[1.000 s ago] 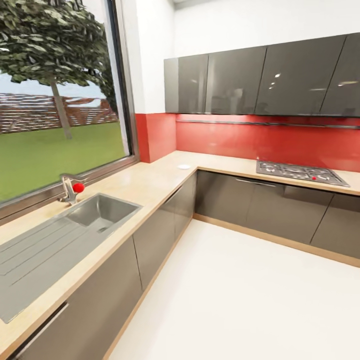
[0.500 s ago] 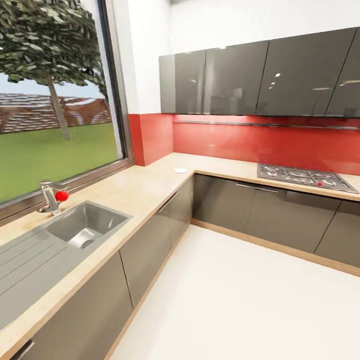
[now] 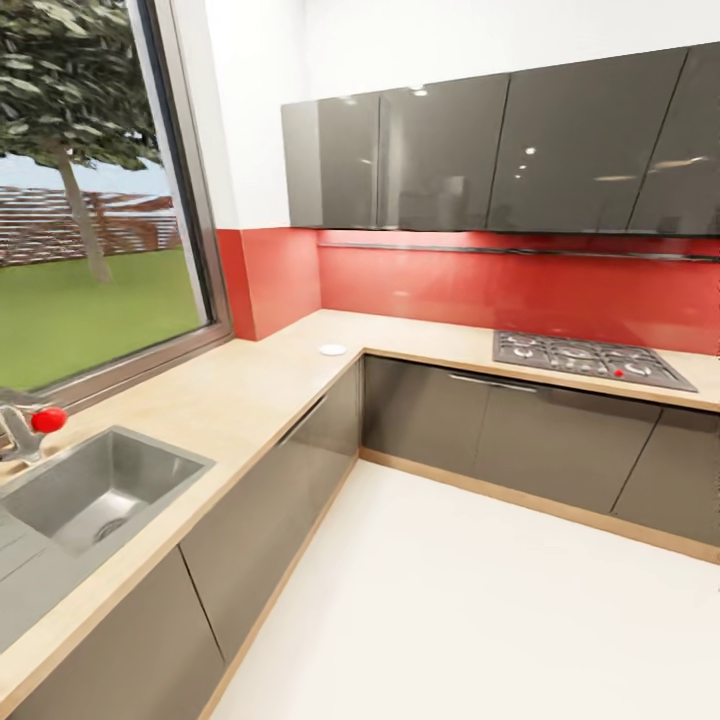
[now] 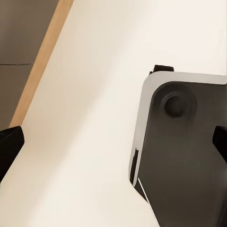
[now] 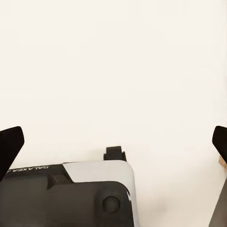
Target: Set up a coffee station on the kitchen countertop: keep the coffee maker on the countertop, move the bottle of coffee from the kitchen shelf to the counter next to the coffee maker, place a paper coffee filter on top of the coffee maker, put the saucer next to the coffee maker with the coffee cup on the saucer, and place the electric kettle next to the coffee maker.
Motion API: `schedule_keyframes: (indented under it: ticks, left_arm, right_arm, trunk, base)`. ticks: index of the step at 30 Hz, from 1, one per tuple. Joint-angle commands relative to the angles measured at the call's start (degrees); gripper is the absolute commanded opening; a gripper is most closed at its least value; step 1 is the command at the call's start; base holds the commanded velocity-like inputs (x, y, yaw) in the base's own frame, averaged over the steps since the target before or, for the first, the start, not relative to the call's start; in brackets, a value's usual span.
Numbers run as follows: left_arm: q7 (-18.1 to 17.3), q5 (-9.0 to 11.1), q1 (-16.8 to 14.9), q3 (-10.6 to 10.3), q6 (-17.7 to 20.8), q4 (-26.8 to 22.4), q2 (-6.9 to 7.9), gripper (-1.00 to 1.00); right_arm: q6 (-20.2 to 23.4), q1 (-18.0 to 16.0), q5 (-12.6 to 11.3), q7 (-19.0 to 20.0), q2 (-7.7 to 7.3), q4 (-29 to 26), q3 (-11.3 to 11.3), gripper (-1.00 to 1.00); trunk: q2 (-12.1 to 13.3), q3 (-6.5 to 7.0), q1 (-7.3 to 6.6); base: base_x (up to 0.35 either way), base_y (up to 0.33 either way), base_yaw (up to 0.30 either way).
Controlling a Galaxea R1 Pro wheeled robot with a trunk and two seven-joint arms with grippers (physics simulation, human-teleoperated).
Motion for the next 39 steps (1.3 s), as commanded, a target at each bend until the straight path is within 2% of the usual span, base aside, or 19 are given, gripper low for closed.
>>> schedule_keyframes:
  ticks: [1,39]
  left_arm:
    - [0.0,0.6,0.0,0.1,-0.2,0.0,-0.01,1.0]
    - [0.0,0.6,0.0,0.1,-0.2,0.1,-0.01,1.0]
  right_arm:
    - [0.3,0.0,-0.6,0.0,-0.01,-0.1,0.3,1.0]
    - [0.3,0.0,-0.6,-0.1,-0.01,-0.1,0.3,1.0]
  trunk:
    - [-0.1,-0.11,0.05]
    - [-0.1,-0.11,0.05]
  base:
    - [0.316,-0.154,-0.023]
    - [0.316,-0.163,-0.001]
